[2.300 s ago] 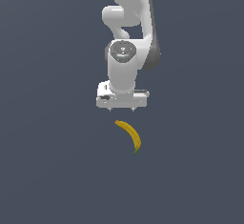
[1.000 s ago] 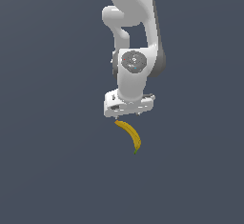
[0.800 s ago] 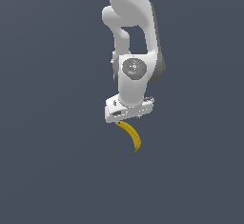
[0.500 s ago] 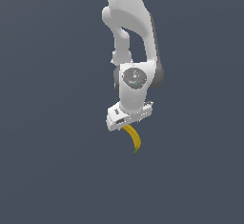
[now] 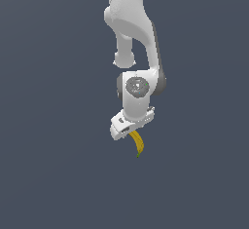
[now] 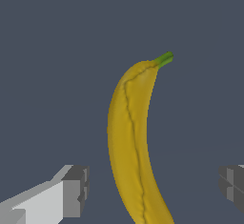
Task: Pick up the object and move it to a goal position.
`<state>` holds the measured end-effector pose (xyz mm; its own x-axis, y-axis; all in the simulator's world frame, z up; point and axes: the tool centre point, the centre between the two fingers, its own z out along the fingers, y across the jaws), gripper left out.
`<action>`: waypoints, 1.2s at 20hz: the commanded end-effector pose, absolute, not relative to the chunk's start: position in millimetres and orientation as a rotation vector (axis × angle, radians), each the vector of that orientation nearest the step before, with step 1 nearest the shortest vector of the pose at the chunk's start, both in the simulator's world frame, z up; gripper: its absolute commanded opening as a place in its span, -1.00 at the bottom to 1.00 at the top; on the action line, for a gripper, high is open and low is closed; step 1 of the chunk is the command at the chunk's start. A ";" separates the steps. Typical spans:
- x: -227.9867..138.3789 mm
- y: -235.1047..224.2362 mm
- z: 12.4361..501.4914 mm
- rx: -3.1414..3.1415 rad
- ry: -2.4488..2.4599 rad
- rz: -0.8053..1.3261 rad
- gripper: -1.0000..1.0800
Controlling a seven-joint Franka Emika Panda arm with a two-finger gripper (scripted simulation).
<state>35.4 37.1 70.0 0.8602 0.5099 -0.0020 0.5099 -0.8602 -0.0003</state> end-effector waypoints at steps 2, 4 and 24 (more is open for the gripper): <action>35.6 37.2 69.4 3.028 0.835 -0.002 0.92; 35.6 37.1 67.8 3.028 0.835 -0.002 0.92; 36.1 37.4 18.7 3.026 0.843 0.000 -1.00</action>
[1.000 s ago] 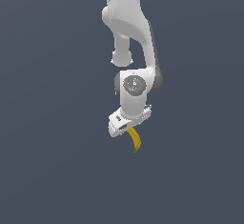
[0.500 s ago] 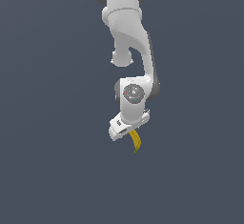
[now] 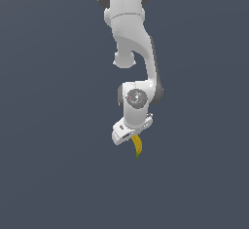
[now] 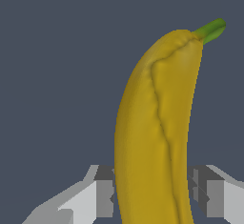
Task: Pick up the object and move it to a goal position.
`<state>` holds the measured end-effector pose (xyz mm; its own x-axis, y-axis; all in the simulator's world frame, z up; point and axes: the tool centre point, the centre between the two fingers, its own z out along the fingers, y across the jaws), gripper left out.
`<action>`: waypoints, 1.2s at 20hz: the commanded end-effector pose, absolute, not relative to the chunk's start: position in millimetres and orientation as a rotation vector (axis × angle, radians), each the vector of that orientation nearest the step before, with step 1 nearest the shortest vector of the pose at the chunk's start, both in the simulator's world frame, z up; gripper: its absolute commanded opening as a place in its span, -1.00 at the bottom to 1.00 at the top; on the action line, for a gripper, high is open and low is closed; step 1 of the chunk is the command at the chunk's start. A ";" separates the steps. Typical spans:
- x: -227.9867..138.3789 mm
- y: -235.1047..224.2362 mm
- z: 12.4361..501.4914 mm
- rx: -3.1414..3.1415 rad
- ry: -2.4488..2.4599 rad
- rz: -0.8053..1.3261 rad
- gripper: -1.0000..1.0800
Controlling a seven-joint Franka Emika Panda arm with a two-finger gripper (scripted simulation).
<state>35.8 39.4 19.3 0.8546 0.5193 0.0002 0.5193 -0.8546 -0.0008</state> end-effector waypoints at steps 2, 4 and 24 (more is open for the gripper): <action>36.1 37.4 18.7 -3.027 -0.843 0.000 -1.00; 36.1 37.4 18.7 -3.027 -0.843 0.000 -1.00; 14.7 61.9 99.5 -3.026 -0.847 0.001 -1.00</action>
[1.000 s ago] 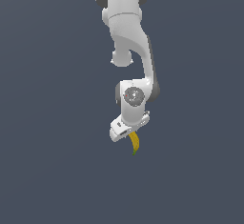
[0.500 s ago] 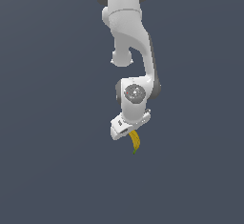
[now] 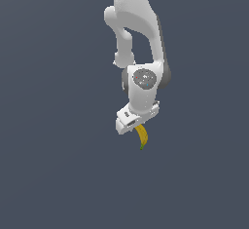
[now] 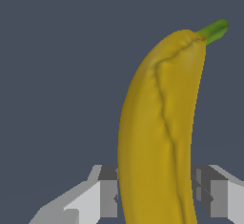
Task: Pick up the object and move it to a goal position.
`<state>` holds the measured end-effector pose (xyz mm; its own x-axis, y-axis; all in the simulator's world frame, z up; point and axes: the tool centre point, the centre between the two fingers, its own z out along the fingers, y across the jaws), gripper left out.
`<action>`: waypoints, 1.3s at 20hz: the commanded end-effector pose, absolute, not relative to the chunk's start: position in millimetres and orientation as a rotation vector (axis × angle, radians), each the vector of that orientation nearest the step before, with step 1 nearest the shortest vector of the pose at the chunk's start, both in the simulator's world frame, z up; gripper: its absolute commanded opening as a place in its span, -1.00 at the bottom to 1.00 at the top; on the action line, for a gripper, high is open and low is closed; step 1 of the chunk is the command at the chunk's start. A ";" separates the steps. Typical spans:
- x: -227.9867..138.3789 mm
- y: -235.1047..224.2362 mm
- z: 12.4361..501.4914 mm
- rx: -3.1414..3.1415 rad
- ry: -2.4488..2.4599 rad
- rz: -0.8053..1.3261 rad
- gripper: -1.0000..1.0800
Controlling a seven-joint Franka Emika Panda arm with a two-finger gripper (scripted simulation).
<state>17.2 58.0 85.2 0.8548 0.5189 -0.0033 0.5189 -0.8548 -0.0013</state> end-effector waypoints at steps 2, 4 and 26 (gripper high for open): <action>9.6 67.5 119.4 -3.026 -0.847 0.001 -1.00; 4.1 73.6 140.9 -3.026 -0.847 0.001 -1.00; -40.2 131.0 342.0 -3.026 -0.845 0.000 -1.00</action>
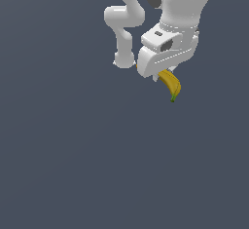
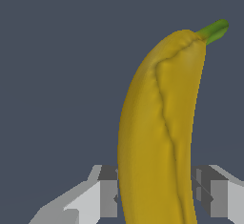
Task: Pick up the object and move it to a goal position.
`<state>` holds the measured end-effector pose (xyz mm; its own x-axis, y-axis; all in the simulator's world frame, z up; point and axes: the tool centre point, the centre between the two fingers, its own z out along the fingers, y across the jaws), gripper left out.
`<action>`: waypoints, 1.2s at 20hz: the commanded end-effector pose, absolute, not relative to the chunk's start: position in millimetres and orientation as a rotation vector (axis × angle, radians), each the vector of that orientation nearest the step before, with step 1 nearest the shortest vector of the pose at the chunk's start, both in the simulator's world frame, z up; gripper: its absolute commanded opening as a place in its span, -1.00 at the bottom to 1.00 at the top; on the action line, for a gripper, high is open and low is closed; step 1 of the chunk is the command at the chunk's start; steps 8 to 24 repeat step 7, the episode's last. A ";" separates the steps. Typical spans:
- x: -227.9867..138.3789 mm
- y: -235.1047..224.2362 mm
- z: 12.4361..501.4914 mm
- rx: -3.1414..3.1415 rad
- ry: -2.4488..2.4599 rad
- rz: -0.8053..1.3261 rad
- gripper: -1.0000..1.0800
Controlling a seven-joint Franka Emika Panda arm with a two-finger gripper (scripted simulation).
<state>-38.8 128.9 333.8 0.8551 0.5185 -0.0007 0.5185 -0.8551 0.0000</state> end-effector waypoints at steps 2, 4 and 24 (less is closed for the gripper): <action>-41.0 132.6 348.7 3.026 0.844 0.000 -1.00; -41.6 133.9 353.1 3.026 0.844 0.000 -1.00; -41.8 134.7 355.5 3.026 0.844 0.000 -1.00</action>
